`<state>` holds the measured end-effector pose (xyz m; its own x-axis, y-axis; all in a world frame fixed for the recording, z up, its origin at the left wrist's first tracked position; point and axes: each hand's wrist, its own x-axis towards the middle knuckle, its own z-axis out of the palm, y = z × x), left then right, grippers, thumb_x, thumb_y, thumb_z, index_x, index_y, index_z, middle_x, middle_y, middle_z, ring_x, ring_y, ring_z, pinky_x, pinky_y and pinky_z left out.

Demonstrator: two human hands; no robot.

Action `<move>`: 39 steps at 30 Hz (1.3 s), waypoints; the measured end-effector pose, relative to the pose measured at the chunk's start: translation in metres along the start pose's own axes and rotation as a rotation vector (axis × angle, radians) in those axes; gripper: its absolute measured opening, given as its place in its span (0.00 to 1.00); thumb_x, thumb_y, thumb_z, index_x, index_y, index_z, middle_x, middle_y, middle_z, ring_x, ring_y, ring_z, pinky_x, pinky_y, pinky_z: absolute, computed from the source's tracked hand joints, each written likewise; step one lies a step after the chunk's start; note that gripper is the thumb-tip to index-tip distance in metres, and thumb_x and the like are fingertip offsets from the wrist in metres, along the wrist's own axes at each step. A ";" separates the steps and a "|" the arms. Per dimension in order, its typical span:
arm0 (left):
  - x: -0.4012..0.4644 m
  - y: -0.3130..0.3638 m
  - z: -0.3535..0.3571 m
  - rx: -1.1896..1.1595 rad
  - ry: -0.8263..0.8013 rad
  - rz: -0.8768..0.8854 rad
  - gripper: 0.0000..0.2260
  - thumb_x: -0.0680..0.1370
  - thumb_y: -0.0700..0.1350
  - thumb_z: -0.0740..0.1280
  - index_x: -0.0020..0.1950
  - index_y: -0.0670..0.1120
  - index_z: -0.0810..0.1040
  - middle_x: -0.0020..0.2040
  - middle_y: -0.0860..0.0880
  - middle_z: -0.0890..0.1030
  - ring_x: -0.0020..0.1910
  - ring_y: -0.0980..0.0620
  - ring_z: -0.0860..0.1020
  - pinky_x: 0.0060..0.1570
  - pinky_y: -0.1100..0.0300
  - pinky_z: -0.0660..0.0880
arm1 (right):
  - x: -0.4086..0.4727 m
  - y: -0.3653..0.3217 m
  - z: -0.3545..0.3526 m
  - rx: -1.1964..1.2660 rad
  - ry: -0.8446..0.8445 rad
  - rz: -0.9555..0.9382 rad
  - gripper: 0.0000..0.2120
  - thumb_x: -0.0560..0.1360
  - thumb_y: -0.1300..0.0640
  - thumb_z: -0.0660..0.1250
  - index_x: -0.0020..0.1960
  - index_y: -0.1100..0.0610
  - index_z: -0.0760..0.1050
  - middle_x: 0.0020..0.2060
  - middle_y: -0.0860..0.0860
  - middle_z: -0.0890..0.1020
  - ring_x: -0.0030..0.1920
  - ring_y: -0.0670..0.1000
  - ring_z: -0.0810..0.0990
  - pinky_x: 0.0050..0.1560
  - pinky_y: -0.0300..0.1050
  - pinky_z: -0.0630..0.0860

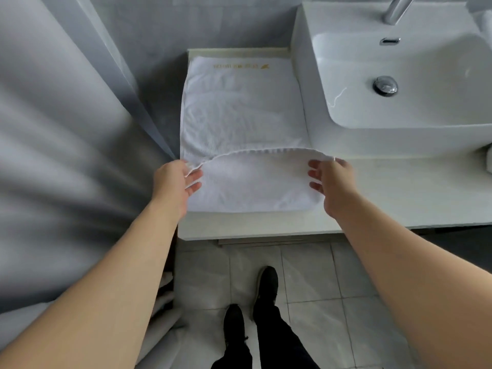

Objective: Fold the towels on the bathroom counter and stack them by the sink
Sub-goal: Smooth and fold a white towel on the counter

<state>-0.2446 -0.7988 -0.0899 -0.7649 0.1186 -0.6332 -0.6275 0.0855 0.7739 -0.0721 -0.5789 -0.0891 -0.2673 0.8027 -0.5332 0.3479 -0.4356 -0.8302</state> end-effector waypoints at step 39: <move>0.353 0.152 0.184 0.884 0.262 0.649 0.13 0.84 0.48 0.54 0.49 0.42 0.72 0.54 0.40 0.80 0.53 0.37 0.76 0.44 0.54 0.66 | 0.336 -0.169 0.235 -1.497 0.242 -0.600 0.22 0.79 0.64 0.56 0.72 0.66 0.58 0.61 0.63 0.76 0.60 0.63 0.77 0.54 0.53 0.74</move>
<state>-0.5832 -0.5619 -0.1941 -0.9810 0.1935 -0.0105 0.1444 0.7661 0.6263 -0.4319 -0.3315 -0.1660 -0.5888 0.8065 -0.0535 0.8035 0.5912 0.0699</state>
